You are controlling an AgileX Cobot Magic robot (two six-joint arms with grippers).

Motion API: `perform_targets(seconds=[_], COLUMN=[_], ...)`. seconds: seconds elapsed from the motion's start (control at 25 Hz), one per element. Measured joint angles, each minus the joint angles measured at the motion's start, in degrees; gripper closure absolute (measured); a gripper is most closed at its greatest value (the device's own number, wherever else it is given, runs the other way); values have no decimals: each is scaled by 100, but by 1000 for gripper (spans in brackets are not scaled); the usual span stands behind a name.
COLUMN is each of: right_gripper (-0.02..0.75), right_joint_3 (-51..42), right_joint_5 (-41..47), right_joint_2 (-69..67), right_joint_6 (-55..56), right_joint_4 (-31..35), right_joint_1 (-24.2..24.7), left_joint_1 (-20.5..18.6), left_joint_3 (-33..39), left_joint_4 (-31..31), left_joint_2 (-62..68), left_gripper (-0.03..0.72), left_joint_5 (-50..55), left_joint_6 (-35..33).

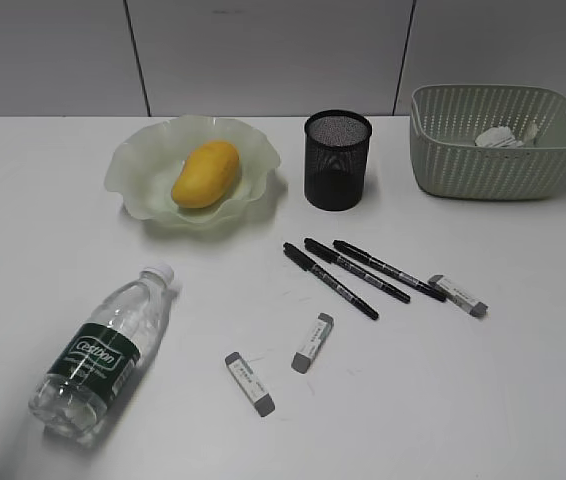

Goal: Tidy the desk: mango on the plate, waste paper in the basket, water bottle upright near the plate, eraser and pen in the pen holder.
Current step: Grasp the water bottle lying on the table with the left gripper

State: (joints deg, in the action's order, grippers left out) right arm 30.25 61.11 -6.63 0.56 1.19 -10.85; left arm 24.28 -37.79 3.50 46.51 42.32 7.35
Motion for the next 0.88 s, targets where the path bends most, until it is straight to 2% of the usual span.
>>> perform_targets(seconds=[0.16,0.32,0.44,0.68,0.8,0.88], right_gripper=[232,267,290,297,297,298], right_joint_3=[-82,-100,-106,-106,-106,-106], right_joint_5=[-88,-127,-133,-133,-133,-133], right_joint_2=[663,696,702,702,702,702], right_joint_6=[-11,-14,-21,-21,-21,-21], right_joint_4=[0,5,5,5,5,5], right_joint_1=[-11,-11,-11,-11,-11,-11], left_joint_1=[0,54,184,294,294,294], left_joint_3=[-646,-1535,-2072,-2772,-2803,-2807], left_joint_4=[-12,-18,-31,-294,-391,-470], left_joint_2=[2050,3819,4793,6101,6439,6523], left_gripper=[224,149,95,79,113,241], left_joint_5=[-628,-732,-648,-155,3,61], left_joint_6=[0,0,0,0,-69,-152])
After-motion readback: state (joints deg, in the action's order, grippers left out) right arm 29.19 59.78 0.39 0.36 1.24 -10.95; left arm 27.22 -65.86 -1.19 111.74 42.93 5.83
